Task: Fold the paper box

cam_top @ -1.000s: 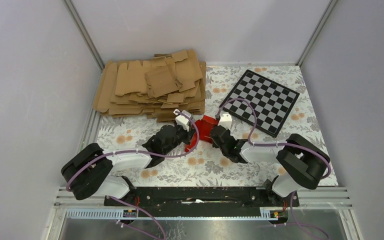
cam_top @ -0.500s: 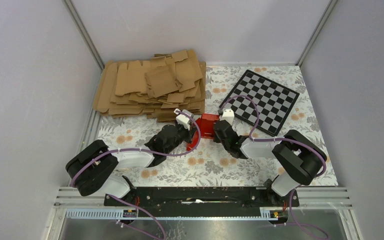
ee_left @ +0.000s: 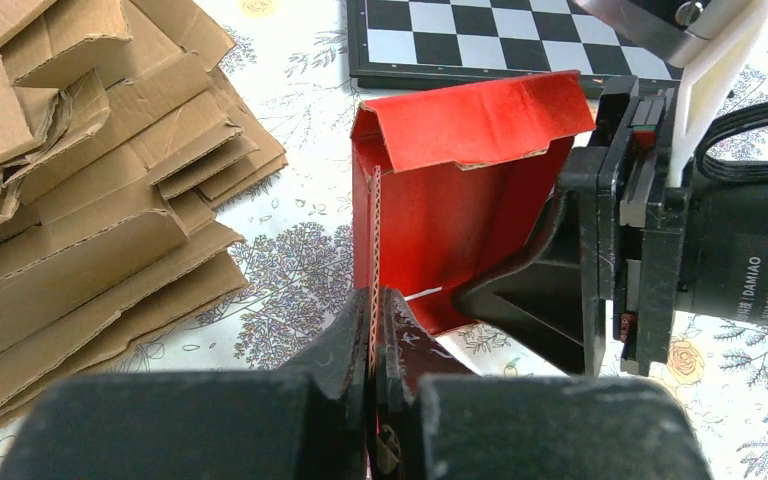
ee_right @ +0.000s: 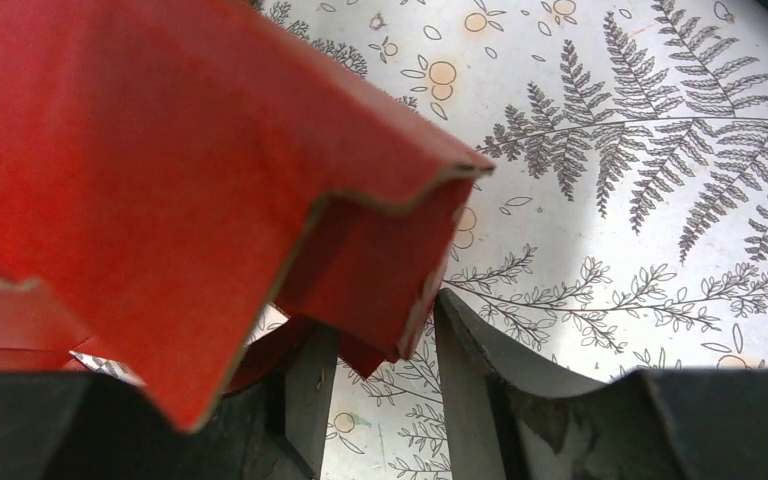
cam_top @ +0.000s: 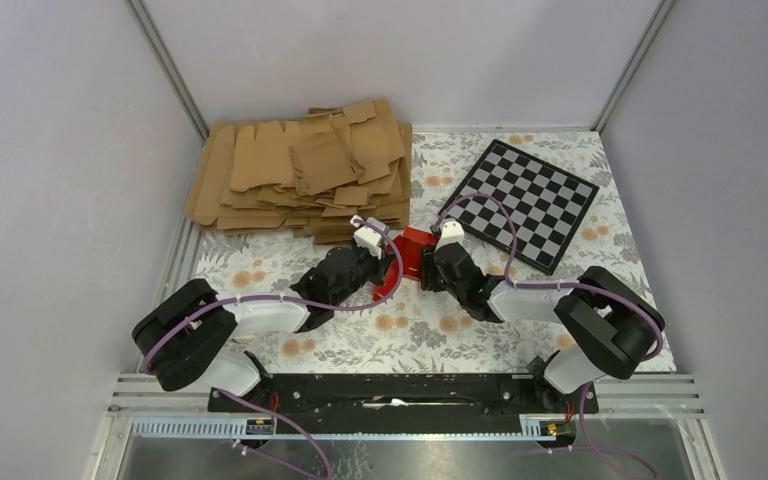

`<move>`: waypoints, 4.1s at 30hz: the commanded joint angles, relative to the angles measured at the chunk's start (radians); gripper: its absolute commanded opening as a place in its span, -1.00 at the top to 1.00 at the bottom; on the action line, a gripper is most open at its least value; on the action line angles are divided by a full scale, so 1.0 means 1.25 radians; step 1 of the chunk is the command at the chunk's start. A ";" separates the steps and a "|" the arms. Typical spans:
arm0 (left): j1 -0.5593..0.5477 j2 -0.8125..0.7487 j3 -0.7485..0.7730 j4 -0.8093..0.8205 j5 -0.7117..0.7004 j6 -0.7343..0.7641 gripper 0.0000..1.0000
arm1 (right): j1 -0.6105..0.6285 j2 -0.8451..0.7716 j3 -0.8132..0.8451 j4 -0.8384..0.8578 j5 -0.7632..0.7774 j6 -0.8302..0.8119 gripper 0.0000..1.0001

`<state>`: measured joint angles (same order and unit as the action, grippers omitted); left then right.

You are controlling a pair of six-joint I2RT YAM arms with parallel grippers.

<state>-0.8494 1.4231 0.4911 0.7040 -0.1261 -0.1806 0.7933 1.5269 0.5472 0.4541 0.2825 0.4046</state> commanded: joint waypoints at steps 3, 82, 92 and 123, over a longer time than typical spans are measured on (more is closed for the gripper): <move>-0.005 0.009 0.033 -0.004 0.047 -0.013 1.00 | 0.003 -0.031 -0.003 0.090 -0.115 -0.008 -0.13; -0.008 0.044 0.087 -0.079 0.085 -0.022 1.00 | 0.012 0.137 0.165 -0.300 0.179 0.057 0.02; -0.009 0.041 0.087 -0.087 0.070 -0.020 1.00 | 0.013 0.059 0.139 -0.285 0.160 0.074 0.27; -0.010 0.039 0.090 -0.093 0.074 -0.017 1.00 | 0.012 0.065 0.113 -0.257 0.097 0.070 0.16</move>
<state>-0.8509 1.4662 0.5758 0.6216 -0.0734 -0.1925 0.8066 1.5906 0.6975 0.1234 0.4370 0.4877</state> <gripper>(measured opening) 0.021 0.425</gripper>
